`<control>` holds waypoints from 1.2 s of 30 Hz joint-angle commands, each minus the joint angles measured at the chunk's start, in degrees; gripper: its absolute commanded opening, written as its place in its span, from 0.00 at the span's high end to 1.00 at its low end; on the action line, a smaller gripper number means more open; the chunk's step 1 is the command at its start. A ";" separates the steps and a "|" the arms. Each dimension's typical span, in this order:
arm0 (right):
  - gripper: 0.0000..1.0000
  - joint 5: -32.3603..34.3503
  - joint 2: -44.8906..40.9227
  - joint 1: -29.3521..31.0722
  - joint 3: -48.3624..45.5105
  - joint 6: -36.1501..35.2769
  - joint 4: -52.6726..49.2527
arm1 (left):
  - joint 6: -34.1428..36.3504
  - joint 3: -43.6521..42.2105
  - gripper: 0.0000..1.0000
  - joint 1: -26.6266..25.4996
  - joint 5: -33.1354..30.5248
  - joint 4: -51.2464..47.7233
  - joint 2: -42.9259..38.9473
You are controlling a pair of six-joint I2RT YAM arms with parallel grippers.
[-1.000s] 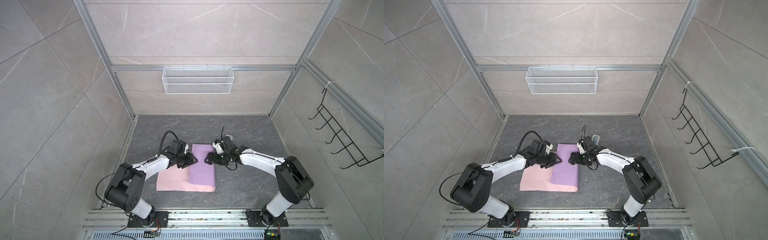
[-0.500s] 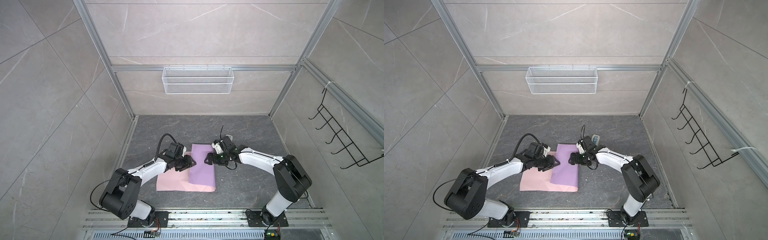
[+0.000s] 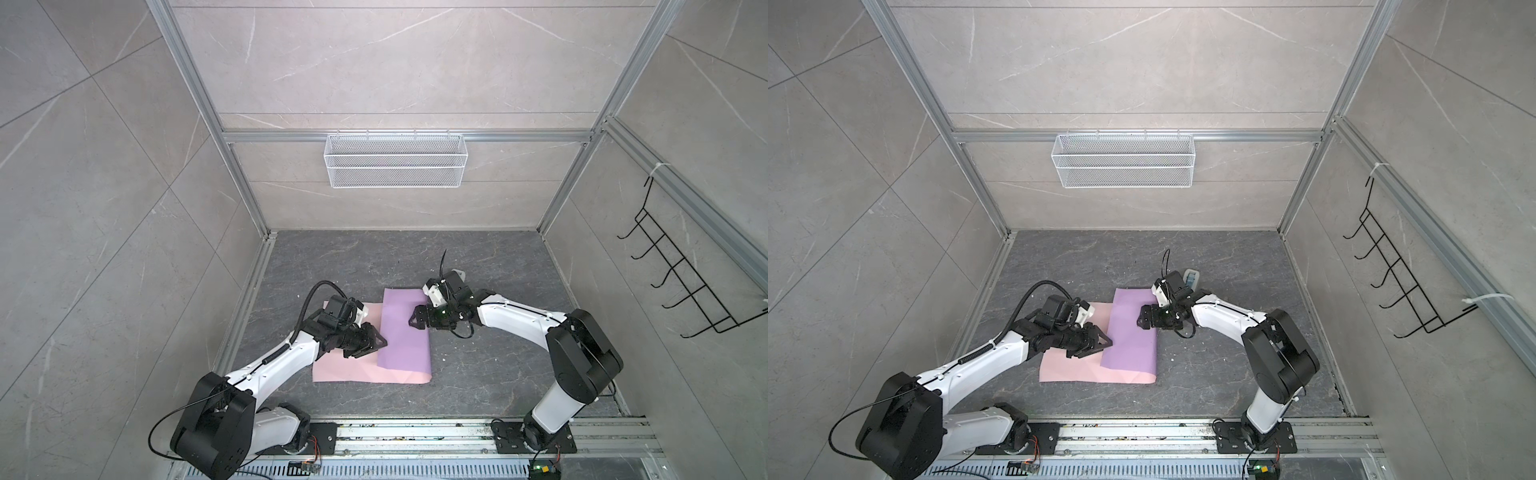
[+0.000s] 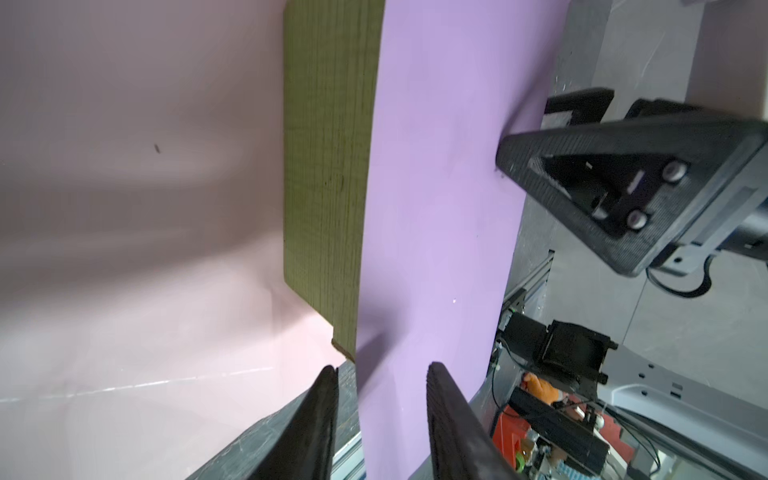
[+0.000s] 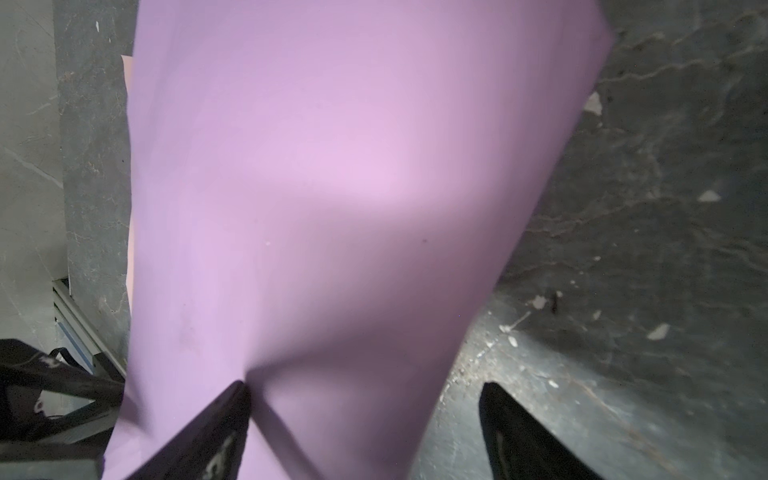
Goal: Wrap the gift box in paper
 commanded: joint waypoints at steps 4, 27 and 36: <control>0.13 0.94 1.60 -0.05 0.74 -0.88 -1.98 | 0.41 -1.07 0.81 0.26 4.98 -1.98 -1.55; 0.12 0.49 1.80 -0.04 1.85 -0.06 -1.89 | -0.10 -4.27 1.00 0.26 5.22 0.16 -2.47; 0.13 1.46 1.94 -0.05 -0.18 -0.02 -1.62 | 2.82 -0.17 0.59 0.57 -0.82 -4.42 -3.56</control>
